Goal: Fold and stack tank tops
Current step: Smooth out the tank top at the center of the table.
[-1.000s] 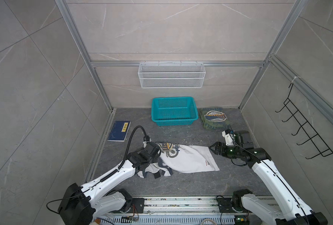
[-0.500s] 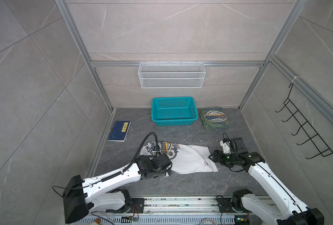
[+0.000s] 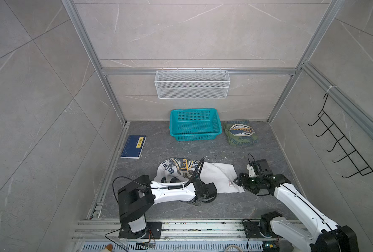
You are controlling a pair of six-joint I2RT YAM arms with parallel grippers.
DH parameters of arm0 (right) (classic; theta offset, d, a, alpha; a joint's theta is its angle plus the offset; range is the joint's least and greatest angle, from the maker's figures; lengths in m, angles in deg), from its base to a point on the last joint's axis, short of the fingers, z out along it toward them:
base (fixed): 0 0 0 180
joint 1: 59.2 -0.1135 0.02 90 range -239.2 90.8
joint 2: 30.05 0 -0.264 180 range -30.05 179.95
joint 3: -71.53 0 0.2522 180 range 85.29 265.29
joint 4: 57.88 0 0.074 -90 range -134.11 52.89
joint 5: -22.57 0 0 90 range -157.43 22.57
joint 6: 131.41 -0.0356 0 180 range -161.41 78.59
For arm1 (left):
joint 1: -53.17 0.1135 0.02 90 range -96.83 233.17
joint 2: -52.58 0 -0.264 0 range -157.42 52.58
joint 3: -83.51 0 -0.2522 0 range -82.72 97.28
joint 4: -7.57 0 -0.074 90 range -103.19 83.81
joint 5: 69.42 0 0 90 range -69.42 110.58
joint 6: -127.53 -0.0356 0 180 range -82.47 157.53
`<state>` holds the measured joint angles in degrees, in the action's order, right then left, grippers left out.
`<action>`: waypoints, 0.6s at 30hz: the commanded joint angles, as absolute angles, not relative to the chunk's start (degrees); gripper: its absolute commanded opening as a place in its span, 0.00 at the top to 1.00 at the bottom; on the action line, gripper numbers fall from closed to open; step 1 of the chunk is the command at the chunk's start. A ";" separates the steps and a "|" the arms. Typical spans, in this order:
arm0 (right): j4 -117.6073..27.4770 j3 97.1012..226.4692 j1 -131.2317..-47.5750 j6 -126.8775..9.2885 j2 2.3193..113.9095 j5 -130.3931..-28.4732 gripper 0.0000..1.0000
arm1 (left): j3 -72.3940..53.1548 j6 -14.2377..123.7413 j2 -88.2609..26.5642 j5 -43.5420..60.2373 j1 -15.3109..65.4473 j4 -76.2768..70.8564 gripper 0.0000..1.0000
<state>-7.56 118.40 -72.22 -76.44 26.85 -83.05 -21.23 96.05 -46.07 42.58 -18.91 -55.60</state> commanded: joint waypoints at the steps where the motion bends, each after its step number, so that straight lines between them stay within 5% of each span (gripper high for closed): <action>1: -10.19 117.20 -72.55 -78.11 26.42 -82.55 0.29 | -19.19 95.89 -48.23 44.83 -18.58 -57.52 0.40; 7: -10.64 116.50 -72.54 -77.79 27.05 -82.17 0.29 | -19.40 96.22 -50.98 45.82 -16.82 -57.24 0.53; 14: -8.34 115.06 -72.49 -80.58 28.73 -77.76 0.33 | -19.88 98.97 -48.75 50.29 -16.63 -60.78 0.92; 18: -8.83 113.54 -72.54 -82.51 28.73 -75.72 0.36 | -22.14 100.61 -42.24 53.24 -16.34 -62.15 1.00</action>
<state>-9.66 114.77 -72.22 -80.20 28.43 -78.68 -21.45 97.96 -48.50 48.17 -16.81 -57.83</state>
